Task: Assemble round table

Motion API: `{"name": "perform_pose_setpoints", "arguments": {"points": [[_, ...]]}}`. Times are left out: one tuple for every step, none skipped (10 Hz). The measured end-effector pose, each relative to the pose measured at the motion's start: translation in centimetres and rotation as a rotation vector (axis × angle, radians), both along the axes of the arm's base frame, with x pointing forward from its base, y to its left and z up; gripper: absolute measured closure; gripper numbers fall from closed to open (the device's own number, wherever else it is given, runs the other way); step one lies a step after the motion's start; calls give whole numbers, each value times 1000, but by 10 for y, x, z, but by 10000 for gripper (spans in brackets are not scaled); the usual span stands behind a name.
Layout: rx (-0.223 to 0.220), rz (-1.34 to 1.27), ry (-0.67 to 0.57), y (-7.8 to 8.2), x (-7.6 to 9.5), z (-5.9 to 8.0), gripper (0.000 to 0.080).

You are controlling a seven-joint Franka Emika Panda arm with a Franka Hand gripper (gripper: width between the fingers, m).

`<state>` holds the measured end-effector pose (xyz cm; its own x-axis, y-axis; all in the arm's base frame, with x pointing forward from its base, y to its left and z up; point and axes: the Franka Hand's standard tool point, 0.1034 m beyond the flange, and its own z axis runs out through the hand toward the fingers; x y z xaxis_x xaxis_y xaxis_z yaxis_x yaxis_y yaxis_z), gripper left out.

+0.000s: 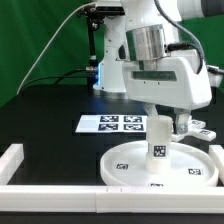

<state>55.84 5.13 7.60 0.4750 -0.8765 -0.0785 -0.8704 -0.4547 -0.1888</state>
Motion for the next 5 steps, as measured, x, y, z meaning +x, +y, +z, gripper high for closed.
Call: {"name": "perform_pose_setpoints", "arguments": {"points": [[-44,225,-29,-1,0,-1,150],[-74,414,-49,-2,-1,-3,150],[-87,538,-57,-5,-2,-2,150],[-100,609,-69,-9,-1,-2,150],[-119,686,-78,-12,-1,-3,150]]}}
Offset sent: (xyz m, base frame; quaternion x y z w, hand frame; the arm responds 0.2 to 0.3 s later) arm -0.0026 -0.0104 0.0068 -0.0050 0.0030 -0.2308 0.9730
